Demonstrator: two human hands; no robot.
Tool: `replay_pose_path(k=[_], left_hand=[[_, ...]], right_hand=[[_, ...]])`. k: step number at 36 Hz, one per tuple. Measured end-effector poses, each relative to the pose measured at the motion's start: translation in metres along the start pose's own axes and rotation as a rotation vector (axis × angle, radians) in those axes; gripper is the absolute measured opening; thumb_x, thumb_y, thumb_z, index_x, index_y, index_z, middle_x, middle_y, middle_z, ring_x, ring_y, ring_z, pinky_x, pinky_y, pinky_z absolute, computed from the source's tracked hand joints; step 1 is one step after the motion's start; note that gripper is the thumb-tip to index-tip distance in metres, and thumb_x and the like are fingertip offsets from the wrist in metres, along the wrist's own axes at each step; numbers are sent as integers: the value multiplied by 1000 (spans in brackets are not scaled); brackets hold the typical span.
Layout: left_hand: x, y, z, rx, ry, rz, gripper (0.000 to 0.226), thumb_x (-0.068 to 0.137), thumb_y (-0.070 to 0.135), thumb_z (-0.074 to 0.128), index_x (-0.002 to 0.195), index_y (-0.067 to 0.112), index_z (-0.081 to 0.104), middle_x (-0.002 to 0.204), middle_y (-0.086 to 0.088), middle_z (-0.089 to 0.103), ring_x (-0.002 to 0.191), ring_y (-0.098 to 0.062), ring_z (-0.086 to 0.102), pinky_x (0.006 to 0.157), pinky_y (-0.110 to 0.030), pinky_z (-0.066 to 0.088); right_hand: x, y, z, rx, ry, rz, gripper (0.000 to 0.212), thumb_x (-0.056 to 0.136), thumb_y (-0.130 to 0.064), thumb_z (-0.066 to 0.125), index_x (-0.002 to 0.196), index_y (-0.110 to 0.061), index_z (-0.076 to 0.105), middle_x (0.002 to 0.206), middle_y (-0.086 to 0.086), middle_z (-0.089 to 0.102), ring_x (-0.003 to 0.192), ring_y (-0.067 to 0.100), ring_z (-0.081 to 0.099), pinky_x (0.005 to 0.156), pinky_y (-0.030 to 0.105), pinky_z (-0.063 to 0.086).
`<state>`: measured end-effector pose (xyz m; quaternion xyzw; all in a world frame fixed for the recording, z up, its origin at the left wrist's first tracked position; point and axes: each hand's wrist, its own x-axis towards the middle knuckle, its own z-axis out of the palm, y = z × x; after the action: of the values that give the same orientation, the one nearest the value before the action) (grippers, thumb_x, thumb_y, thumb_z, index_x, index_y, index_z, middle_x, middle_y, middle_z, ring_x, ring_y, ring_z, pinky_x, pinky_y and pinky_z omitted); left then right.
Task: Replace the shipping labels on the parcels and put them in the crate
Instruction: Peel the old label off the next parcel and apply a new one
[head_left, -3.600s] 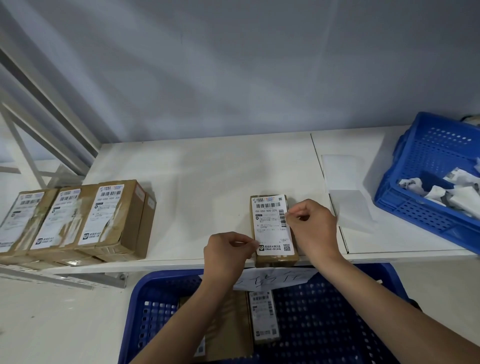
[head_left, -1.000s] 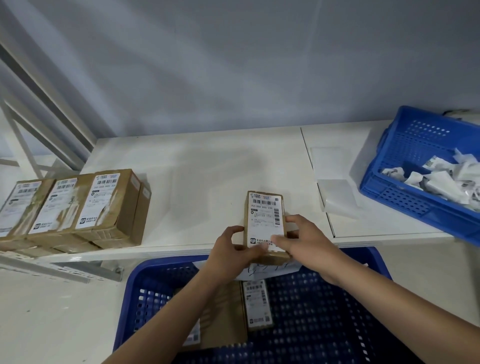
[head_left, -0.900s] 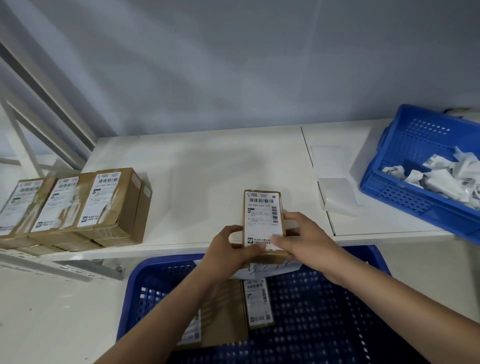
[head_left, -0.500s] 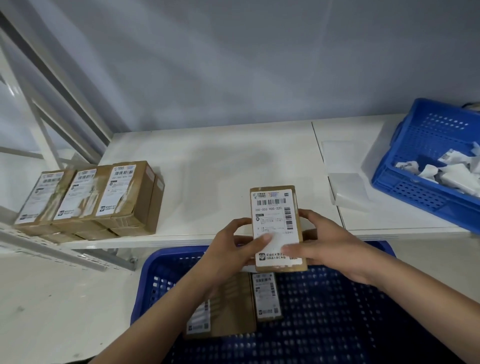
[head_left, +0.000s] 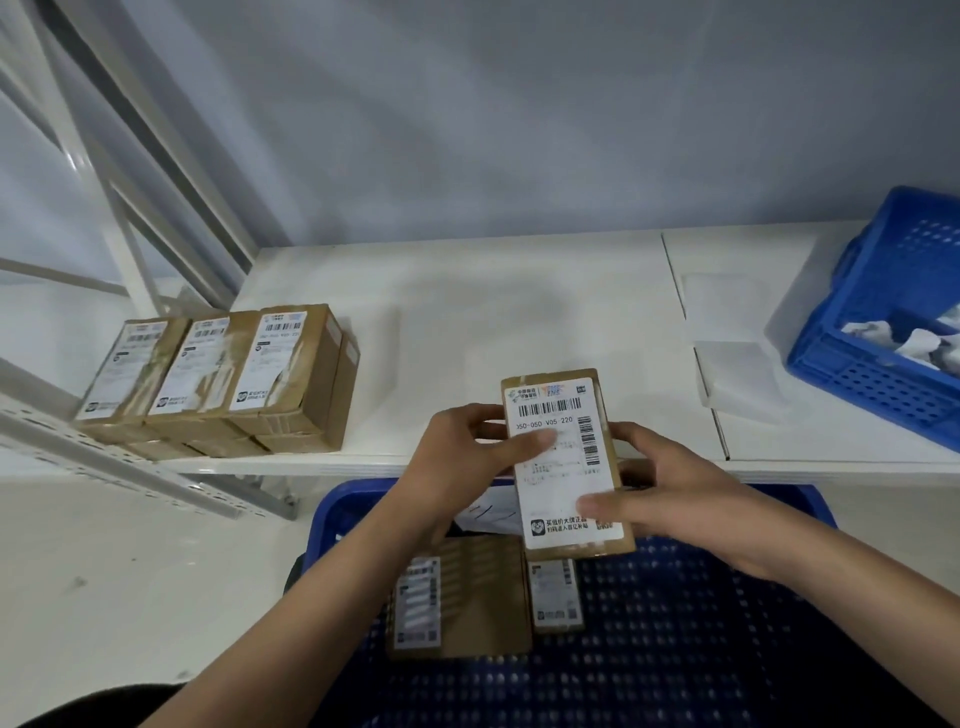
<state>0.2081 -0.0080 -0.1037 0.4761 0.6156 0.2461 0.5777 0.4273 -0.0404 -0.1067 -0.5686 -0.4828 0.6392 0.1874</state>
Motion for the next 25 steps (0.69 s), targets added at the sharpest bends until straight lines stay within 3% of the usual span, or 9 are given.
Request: replay_pose_path(k=[3,7,12,16,20,25], left_hand=[[0,1,2,17,3,24,40,77,36,87,110,21,71,102,7,79,92,-12,76,91,-41,61],[-4,0,13,105,-33,53,48,75,39,88,116,20,70,104,7,78,91,-7,75,89,-37,61],[-9,-1,25,142,-72,90,49,74,42,87,115,24,69,104,9,77,92,-8,74,86,-36,62],[-7,3,26,126,-76,92,52,72,41,88,115,22,67,104,8,78,93,-9,75,87,-37,62],[-8,1,26,86,-113,89,49,78,33,86,121,21,66,108,9,77,96,-9,75,88,-35,61],[-9,4,26,5,-90,115,30,91,32,75,119,23,70,108,7,78,98,-9,74,92,-31,59]], right_hand=[[0,-3,-5,41,6,2,57,83,-34,79,132,-41,51,108,-9,76,101,11,73,100,39,53],[3,-4,-9,53,101,-29,59,76,-46,79,130,-32,58,108,-5,76,99,14,73,95,41,56],[2,-11,-19,259,140,-56,44,82,-34,74,120,-12,67,105,5,77,98,19,74,86,31,57],[0,-11,-22,311,149,-64,33,91,-32,68,115,-9,70,105,5,77,98,16,73,75,22,56],[1,-6,-20,312,169,-84,33,89,-30,70,115,-9,70,107,7,76,102,19,72,80,27,55],[3,-5,-19,285,187,-128,38,84,-30,73,116,-10,68,107,7,76,102,22,72,86,33,55]])
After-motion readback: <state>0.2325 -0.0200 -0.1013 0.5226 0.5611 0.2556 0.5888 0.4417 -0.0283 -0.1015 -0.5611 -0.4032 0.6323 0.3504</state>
